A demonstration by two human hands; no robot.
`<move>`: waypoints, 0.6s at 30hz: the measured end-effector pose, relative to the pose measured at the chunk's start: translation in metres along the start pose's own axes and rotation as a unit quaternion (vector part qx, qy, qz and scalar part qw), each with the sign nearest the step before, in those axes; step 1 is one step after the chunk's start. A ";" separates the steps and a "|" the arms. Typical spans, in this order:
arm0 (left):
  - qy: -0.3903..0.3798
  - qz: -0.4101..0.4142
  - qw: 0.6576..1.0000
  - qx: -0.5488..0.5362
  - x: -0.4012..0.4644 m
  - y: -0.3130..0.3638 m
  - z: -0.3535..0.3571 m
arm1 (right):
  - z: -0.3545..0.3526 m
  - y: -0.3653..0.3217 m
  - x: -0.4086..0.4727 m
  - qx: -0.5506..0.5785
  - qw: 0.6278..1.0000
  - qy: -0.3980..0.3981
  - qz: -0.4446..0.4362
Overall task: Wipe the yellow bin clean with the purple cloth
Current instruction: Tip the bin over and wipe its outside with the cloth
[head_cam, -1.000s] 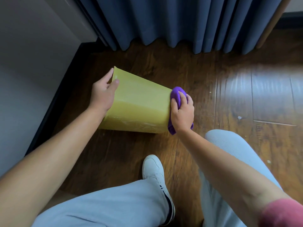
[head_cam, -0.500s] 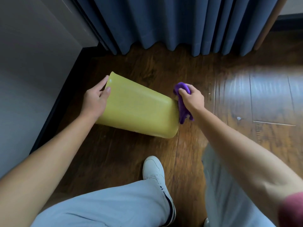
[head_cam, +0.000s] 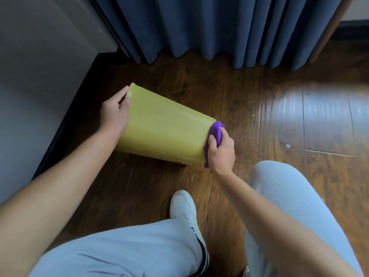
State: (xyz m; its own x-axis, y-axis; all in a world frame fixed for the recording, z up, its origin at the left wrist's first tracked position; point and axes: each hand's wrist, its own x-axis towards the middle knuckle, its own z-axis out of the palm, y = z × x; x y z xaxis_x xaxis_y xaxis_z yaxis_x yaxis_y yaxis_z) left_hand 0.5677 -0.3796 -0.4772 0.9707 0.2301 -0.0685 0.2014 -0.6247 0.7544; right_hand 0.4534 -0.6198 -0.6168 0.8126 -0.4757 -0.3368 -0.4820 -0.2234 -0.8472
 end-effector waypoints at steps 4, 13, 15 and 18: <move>0.009 -0.007 1.000 0.012 0.000 0.008 0.004 | 0.000 0.009 -0.018 -0.026 0.999 -0.021 0.031; -0.003 -0.015 0.999 0.036 -0.010 0.018 0.000 | -0.033 0.021 -0.006 -0.029 0.984 -0.045 0.170; -0.007 -0.013 0.999 0.048 -0.013 0.021 0.000 | -0.043 0.009 0.003 0.077 0.985 0.038 0.153; -0.013 -0.031 0.999 0.008 -0.018 0.029 0.005 | -0.060 -0.014 0.027 0.162 0.981 0.063 0.080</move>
State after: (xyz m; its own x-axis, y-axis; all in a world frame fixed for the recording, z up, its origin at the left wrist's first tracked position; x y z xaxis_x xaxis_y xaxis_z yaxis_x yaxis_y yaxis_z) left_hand 0.5572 -0.4052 -0.4571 0.9594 0.2497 -0.1310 0.2626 -0.6220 0.7376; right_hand 0.4624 -0.6809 -0.5891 0.6779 -0.5891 -0.4397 -0.4533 0.1358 -0.8810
